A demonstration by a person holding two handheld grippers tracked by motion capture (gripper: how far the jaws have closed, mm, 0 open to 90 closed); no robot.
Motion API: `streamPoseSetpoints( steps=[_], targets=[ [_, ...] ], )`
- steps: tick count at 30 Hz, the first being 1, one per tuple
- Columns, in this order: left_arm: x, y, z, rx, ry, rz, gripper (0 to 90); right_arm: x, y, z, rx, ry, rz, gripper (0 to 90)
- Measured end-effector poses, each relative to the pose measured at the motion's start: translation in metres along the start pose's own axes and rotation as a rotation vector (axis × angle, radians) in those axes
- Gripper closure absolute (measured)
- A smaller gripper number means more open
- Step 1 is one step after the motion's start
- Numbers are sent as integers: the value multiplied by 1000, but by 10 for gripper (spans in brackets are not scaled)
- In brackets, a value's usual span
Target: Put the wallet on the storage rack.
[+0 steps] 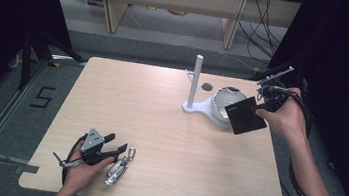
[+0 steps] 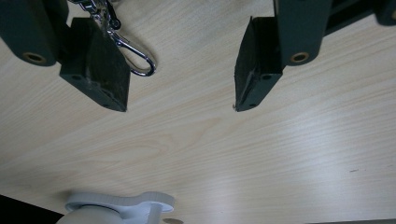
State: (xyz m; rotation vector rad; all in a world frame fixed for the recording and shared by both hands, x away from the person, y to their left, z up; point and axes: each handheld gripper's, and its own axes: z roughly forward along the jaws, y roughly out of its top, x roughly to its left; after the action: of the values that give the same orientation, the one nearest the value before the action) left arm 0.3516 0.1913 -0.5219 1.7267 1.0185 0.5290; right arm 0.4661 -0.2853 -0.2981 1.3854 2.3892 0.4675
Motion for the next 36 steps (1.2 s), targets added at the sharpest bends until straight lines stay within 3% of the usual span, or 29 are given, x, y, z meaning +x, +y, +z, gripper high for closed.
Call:
streamPoseSetpoints(
  steps=[2, 4, 10, 20, 25, 26, 33, 36],
  targets=[
    [0, 0, 0, 0, 0, -1, 357, -2, 3, 1, -6, -6, -29, 818],
    [0, 0, 0, 1, 0, -2, 357, -1, 6, 1, 0, -11, -18, 818],
    [0, 0, 0, 0, 0, -2, 357, -3, 14, 2, -14, -19, -60, 818],
    [1, 0, 0, -7, -5, -6, 357, -4, 29, 4, -60, -55, -171, 817],
    [1, 0, 0, -6, -5, -5, 356, -6, 35, 8, -87, -60, -202, 816],
    [1, 0, 0, -6, -5, -6, 356, -8, 37, 10, -95, -64, -231, 816],
    [1, 0, 0, -6, -5, -7, 356, -8, 41, 19, -101, -105, -237, 815],
    [1, 0, 0, -6, -5, -7, 356, -9, 43, 23, -98, -102, -253, 814]
  ],
)
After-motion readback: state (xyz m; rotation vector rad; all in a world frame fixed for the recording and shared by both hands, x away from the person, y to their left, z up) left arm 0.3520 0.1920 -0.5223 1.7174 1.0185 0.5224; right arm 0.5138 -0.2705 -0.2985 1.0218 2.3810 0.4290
